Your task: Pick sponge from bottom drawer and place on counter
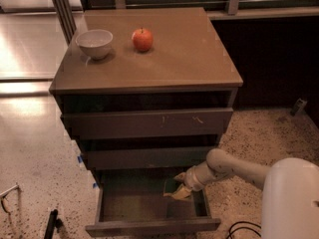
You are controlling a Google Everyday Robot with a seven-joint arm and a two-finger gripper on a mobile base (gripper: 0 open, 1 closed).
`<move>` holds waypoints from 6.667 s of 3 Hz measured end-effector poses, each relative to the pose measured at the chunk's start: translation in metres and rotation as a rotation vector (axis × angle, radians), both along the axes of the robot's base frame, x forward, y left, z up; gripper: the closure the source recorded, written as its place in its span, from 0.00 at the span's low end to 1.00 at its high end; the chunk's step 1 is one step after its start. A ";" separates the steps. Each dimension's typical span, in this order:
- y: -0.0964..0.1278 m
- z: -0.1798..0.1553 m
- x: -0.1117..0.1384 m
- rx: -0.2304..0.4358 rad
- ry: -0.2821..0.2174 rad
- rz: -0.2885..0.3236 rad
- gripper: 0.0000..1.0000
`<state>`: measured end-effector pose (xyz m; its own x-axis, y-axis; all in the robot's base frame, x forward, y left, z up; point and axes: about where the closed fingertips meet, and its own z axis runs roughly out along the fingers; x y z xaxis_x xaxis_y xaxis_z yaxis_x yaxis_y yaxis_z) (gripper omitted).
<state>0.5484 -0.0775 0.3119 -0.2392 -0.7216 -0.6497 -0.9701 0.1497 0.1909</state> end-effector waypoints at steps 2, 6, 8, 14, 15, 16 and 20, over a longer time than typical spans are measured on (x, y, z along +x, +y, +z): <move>-0.003 0.100 0.004 -0.027 -0.028 0.025 1.00; 0.015 0.340 -0.001 -0.012 -0.211 0.092 1.00; 0.015 0.372 0.005 -0.027 -0.213 0.091 1.00; 0.011 0.529 0.121 -0.195 -0.103 -0.044 1.00; 0.009 0.537 0.147 -0.187 -0.132 -0.076 1.00; 0.011 0.530 0.164 -0.152 -0.148 -0.091 1.00; 0.012 0.511 0.173 -0.097 -0.143 -0.097 0.58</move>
Offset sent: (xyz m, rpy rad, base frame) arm -0.0068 -0.0006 0.0659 -0.0107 0.0079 0.0177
